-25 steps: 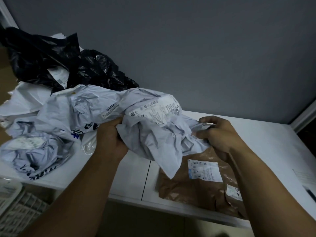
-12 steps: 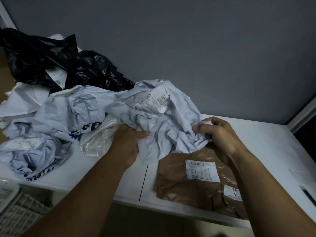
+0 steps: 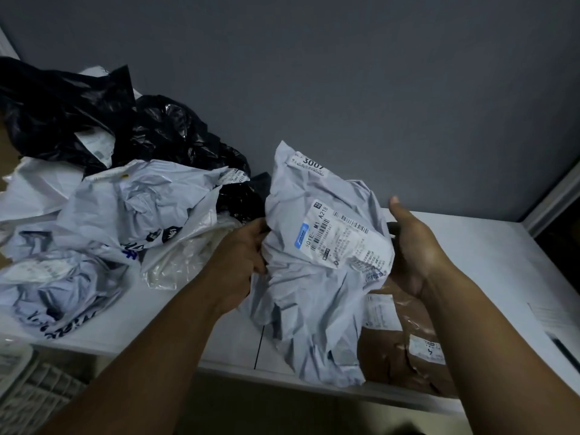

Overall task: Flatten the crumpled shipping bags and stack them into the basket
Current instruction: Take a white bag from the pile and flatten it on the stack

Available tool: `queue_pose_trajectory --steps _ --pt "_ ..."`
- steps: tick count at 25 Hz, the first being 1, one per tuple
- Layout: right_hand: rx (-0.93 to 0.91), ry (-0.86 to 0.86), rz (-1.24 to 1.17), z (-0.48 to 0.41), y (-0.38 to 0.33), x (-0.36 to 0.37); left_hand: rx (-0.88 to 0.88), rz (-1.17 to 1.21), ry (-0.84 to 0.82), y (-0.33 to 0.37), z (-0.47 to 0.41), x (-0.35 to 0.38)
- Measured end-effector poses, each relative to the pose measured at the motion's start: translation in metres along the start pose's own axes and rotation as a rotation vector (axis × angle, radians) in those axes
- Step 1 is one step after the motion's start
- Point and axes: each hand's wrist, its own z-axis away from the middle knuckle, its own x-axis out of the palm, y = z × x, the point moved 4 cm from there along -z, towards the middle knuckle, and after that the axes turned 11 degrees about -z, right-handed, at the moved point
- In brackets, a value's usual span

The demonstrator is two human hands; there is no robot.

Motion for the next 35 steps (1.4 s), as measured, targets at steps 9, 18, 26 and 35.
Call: queue_pose_trajectory --steps 9,18,26,35 --pt "-0.217 0.081 0.044 0.002 -0.007 -0.006 -0.124 -0.123 0.336 -0.003 0.005 -0.014" --pt "-0.535 0.479 0.011 0.006 -0.031 -0.038 -0.29 -0.339 0.353 -0.008 0.011 -0.04" --pt "-0.367 0.184 0.22 0.009 -0.014 -0.008 -0.281 -0.16 0.339 0.0 -0.003 -0.042" --pt "-0.412 0.409 0.25 0.002 -0.02 -0.03 -0.152 -0.056 0.547 -0.006 -0.007 -0.053"
